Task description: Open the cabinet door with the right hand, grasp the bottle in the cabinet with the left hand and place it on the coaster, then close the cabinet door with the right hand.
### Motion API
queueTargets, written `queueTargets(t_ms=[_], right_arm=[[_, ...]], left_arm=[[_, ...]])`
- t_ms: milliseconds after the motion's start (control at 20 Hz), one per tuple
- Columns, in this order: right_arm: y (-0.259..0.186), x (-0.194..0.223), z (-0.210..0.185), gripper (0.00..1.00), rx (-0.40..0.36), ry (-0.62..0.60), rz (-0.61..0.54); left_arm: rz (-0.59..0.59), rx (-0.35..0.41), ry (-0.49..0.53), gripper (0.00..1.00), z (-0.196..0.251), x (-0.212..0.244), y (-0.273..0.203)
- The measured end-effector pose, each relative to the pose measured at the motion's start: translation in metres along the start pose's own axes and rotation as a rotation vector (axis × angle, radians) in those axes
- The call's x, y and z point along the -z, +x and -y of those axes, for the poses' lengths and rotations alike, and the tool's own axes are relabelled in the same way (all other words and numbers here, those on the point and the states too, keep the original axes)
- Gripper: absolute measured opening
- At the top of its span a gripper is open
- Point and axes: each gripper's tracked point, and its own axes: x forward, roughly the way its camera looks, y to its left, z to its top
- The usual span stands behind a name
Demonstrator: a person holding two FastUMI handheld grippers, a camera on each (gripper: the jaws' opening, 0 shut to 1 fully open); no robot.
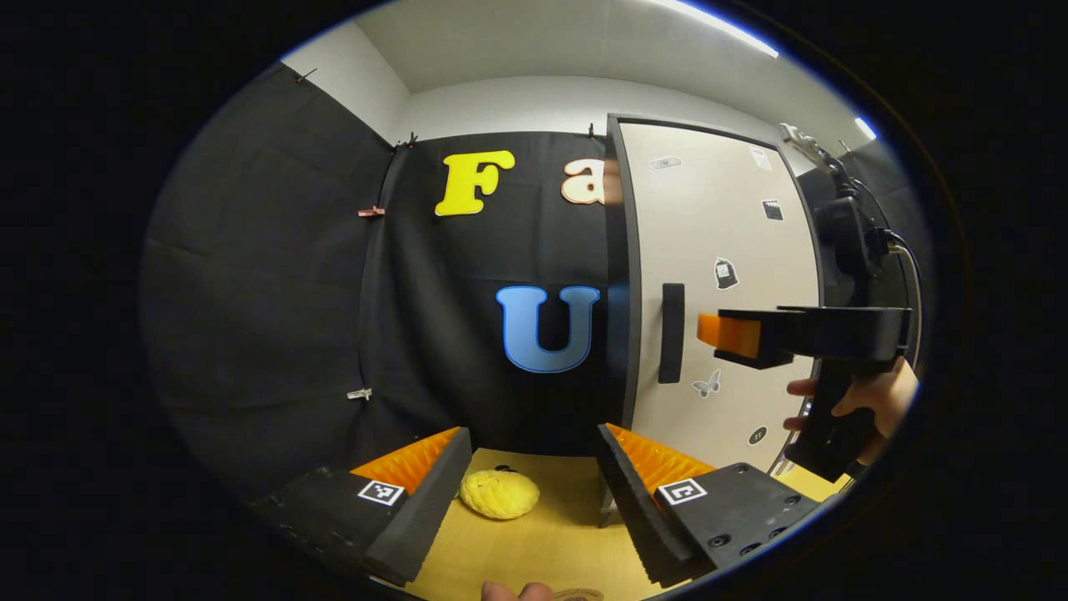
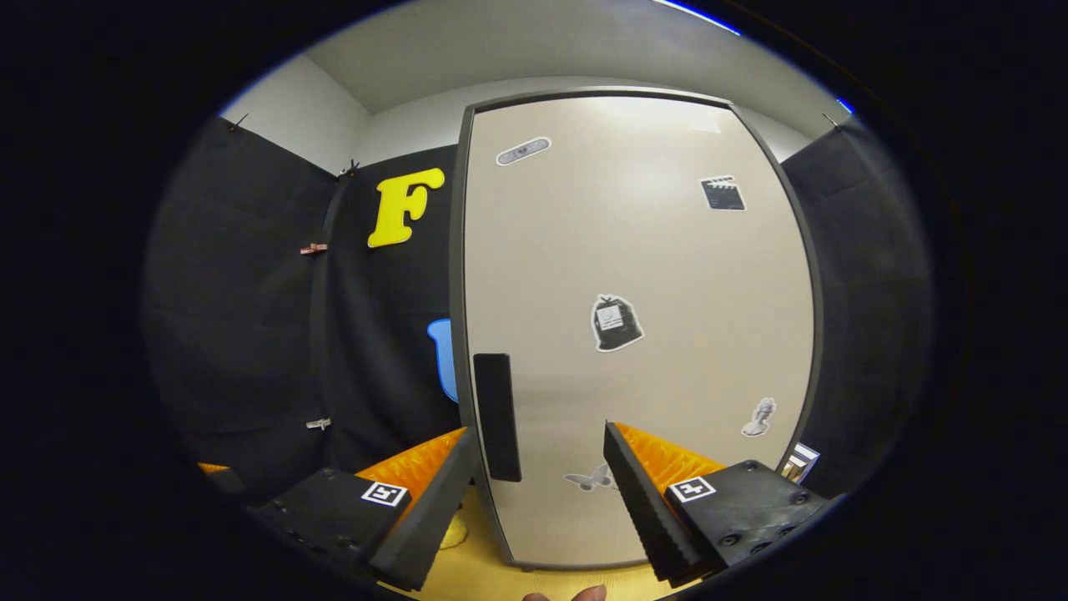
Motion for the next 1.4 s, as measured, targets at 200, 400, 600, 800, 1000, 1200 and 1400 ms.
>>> queueTargets(t_ms=[200, 400, 600, 800, 1000, 1200, 1400], right_arm=[[0.031, 0.014, -0.014, 0.98, 0.007, 0.007, -0.028], [0.052, 0.024, -0.025, 0.97, 0.002, -0.010, -0.039], [0.071, 0.032, -0.024, 0.79, 0.032, -0.006, -0.037], [0.076, 0.031, -0.027, 0.45, 0.045, -0.015, -0.012], [0.076, 0.034, -0.026, 0.27, 0.024, -0.009, -0.004], [0.071, 0.033, -0.028, 0.19, -0.009, -0.008, -0.020], [0.057, 0.031, -0.032, 0.19, -0.058, -0.001, -0.031]], left_arm=[[-0.001, -0.009, 0.010, 0.95, -0.008, 0.003, 0.001], [0.013, 0.004, 0.019, 0.95, -0.008, 0.003, 0.001], [0.011, 0.009, 0.014, 0.95, -0.007, 0.006, 0.004], [0.004, 0.016, -0.007, 0.95, -0.004, 0.008, 0.005], [0.004, 0.017, -0.005, 0.95, -0.003, 0.008, 0.007], [0.008, 0.012, -0.010, 0.95, -0.004, 0.004, 0.006], [0.016, 0.006, 0.001, 0.95, -0.001, -0.001, 0.003]])
